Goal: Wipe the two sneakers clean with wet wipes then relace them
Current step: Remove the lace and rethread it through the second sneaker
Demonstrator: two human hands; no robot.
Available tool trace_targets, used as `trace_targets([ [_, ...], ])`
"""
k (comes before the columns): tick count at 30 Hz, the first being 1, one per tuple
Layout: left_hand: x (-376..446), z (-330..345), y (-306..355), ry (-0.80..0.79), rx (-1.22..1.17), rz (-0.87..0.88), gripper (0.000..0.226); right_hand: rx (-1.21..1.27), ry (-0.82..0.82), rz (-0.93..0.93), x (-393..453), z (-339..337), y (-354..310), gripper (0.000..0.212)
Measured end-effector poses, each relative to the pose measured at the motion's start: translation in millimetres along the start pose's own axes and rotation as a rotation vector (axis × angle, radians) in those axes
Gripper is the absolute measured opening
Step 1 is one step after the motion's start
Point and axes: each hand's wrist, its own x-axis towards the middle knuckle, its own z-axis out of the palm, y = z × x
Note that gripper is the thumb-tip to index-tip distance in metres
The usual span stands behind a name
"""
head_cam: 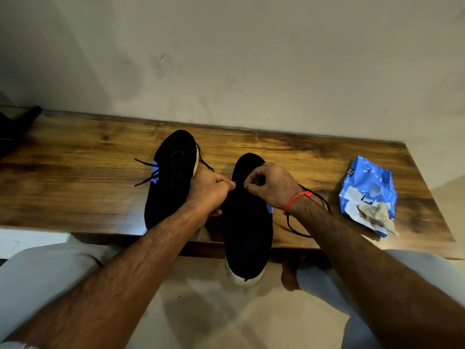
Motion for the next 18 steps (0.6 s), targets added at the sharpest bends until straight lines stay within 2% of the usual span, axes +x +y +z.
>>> trace_targets([
  [8, 0, 0, 1, -0.004, 0.005, 0.035, 0.009, 0.017, 0.042, 0.030, -1, 3, -2, 0.008],
  [15, -1, -2, 1, -0.014, -0.019, 0.022, 0.008, 0.137, -0.013, 0.094, 2, 9, 1, 0.009],
  [18, -2, 0, 1, -0.002, -0.016, 0.031, 0.008, 0.069, 0.033, 0.128, 4, 14, 3, 0.011],
])
